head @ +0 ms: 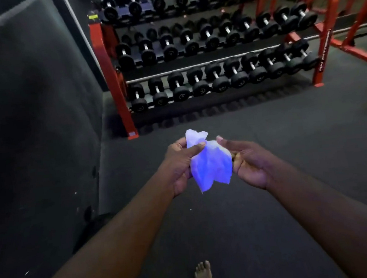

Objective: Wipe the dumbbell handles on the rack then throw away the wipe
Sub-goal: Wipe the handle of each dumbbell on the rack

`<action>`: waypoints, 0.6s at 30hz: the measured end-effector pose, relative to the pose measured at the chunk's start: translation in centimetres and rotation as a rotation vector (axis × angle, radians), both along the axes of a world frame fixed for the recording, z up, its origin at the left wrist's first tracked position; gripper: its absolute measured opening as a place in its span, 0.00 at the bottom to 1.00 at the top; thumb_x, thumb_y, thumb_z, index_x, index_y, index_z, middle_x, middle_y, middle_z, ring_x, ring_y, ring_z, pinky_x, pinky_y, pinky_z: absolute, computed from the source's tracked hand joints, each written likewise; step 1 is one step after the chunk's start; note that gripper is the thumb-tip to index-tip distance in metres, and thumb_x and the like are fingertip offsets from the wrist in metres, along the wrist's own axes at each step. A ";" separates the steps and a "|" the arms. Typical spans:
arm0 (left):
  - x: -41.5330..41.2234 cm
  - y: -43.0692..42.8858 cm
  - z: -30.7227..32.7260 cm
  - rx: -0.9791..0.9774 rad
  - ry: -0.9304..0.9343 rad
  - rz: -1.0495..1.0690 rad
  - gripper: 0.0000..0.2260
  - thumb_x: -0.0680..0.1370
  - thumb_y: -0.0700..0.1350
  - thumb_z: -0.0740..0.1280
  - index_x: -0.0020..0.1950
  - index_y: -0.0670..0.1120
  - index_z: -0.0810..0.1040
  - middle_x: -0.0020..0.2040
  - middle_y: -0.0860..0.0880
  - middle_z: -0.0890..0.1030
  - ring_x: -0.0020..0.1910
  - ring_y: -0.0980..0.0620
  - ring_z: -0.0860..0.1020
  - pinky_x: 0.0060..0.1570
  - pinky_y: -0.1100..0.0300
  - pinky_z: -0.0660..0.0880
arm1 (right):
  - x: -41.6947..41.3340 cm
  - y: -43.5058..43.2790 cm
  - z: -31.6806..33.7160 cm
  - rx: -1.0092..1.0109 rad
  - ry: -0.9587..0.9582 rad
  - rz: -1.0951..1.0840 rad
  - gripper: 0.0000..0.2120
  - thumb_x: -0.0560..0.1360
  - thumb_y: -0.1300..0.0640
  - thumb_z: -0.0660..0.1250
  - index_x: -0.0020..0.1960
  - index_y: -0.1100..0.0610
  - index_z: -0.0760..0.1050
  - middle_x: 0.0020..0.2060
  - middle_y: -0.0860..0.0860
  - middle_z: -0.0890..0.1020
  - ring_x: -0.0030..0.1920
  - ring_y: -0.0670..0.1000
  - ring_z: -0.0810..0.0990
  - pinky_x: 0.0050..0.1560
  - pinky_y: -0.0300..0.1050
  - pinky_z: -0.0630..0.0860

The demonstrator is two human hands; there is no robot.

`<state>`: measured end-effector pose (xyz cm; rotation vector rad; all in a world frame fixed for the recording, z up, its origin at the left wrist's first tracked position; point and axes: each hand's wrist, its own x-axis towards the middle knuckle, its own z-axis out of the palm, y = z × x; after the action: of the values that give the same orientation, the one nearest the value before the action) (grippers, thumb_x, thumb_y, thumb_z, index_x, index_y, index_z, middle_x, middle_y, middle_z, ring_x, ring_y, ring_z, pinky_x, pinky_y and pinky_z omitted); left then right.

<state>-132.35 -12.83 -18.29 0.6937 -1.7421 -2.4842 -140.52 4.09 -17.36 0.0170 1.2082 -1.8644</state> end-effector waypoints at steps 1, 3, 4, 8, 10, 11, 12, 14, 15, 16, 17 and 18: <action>-1.8 -1.1 -0.2 0.011 0.004 -0.008 0.15 0.81 0.40 0.71 0.68 0.45 0.80 0.60 0.41 0.86 0.58 0.41 0.85 0.58 0.40 0.80 | -1.7 -0.9 0.1 0.045 -0.037 0.074 0.24 0.77 0.54 0.73 0.69 0.65 0.75 0.65 0.62 0.80 0.65 0.58 0.80 0.63 0.55 0.78; -6.5 -3.7 0.0 0.021 0.013 -0.051 0.16 0.81 0.39 0.71 0.69 0.45 0.78 0.60 0.41 0.85 0.59 0.40 0.84 0.59 0.39 0.80 | -5.9 -2.9 0.6 0.097 -0.074 0.173 0.24 0.78 0.47 0.71 0.68 0.61 0.77 0.64 0.60 0.81 0.66 0.56 0.80 0.67 0.55 0.75; -8.7 -4.8 0.5 0.006 0.019 -0.079 0.17 0.81 0.38 0.71 0.69 0.45 0.78 0.60 0.41 0.85 0.59 0.39 0.84 0.59 0.38 0.80 | -7.7 -3.7 0.9 0.117 -0.054 0.189 0.24 0.79 0.44 0.70 0.68 0.59 0.79 0.63 0.58 0.82 0.65 0.55 0.81 0.68 0.54 0.74; -17.2 -8.6 2.7 -0.056 -0.018 -0.134 0.13 0.83 0.38 0.68 0.67 0.45 0.79 0.58 0.41 0.86 0.57 0.39 0.85 0.58 0.37 0.79 | -15.0 -6.8 1.9 0.101 0.073 0.148 0.22 0.79 0.47 0.70 0.68 0.59 0.78 0.63 0.58 0.82 0.65 0.57 0.81 0.70 0.56 0.73; -22.0 -10.5 3.1 -0.105 -0.058 -0.143 0.11 0.83 0.40 0.67 0.65 0.42 0.80 0.56 0.40 0.87 0.55 0.39 0.86 0.57 0.38 0.79 | -19.7 -8.4 1.8 0.085 0.140 0.053 0.20 0.79 0.53 0.70 0.68 0.59 0.77 0.62 0.60 0.82 0.64 0.59 0.81 0.66 0.57 0.76; -23.9 -11.2 3.1 -0.147 -0.077 -0.128 0.10 0.83 0.41 0.67 0.63 0.41 0.81 0.54 0.40 0.87 0.52 0.40 0.86 0.55 0.40 0.80 | -21.8 -9.1 1.5 0.097 0.185 0.000 0.19 0.78 0.55 0.70 0.68 0.59 0.77 0.61 0.60 0.83 0.63 0.60 0.81 0.63 0.57 0.78; -26.5 -12.1 2.9 -0.185 -0.102 -0.104 0.09 0.83 0.41 0.67 0.61 0.40 0.81 0.52 0.40 0.87 0.48 0.43 0.87 0.51 0.44 0.81 | -24.4 -10.3 0.9 0.099 0.215 -0.037 0.19 0.78 0.56 0.70 0.67 0.59 0.77 0.59 0.60 0.84 0.61 0.60 0.82 0.60 0.56 0.79; -31.0 -13.2 2.5 -0.197 -0.160 -0.064 0.08 0.84 0.45 0.67 0.56 0.41 0.81 0.47 0.42 0.87 0.38 0.48 0.84 0.43 0.53 0.80 | -28.8 -12.5 -0.1 0.109 0.264 -0.081 0.16 0.79 0.57 0.70 0.65 0.61 0.77 0.57 0.60 0.84 0.57 0.60 0.84 0.53 0.55 0.81; -32.9 -13.7 2.7 -0.162 -0.186 -0.058 0.10 0.84 0.49 0.66 0.54 0.43 0.82 0.44 0.44 0.86 0.36 0.50 0.83 0.40 0.56 0.79 | -30.9 -13.5 -0.6 0.097 0.283 -0.090 0.13 0.79 0.57 0.69 0.62 0.61 0.77 0.57 0.60 0.84 0.54 0.60 0.85 0.50 0.54 0.81; -35.4 -14.3 3.1 -0.119 -0.197 -0.050 0.13 0.84 0.53 0.65 0.52 0.44 0.84 0.44 0.44 0.86 0.36 0.50 0.83 0.39 0.58 0.78 | -33.6 -14.6 -0.8 0.079 0.298 -0.104 0.11 0.80 0.57 0.69 0.59 0.61 0.76 0.56 0.61 0.84 0.52 0.59 0.84 0.47 0.52 0.81; -37.4 -15.0 3.6 -0.090 -0.195 -0.028 0.16 0.84 0.56 0.64 0.51 0.46 0.85 0.44 0.45 0.86 0.37 0.49 0.82 0.39 0.58 0.78 | -35.8 -15.4 -0.7 0.052 0.311 -0.125 0.09 0.80 0.58 0.68 0.59 0.60 0.75 0.55 0.61 0.84 0.50 0.59 0.84 0.46 0.52 0.81; -39.5 -16.0 4.0 -0.081 -0.185 0.014 0.17 0.83 0.59 0.64 0.51 0.48 0.85 0.45 0.46 0.86 0.39 0.49 0.82 0.39 0.58 0.78 | -38.3 -16.2 -0.4 0.016 0.311 -0.147 0.10 0.80 0.59 0.68 0.59 0.61 0.75 0.55 0.61 0.84 0.50 0.58 0.84 0.47 0.53 0.81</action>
<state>-171.88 -28.82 -14.25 0.9527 -1.8775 -2.3924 -178.86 -12.10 -17.80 -0.1864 1.4665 -2.0386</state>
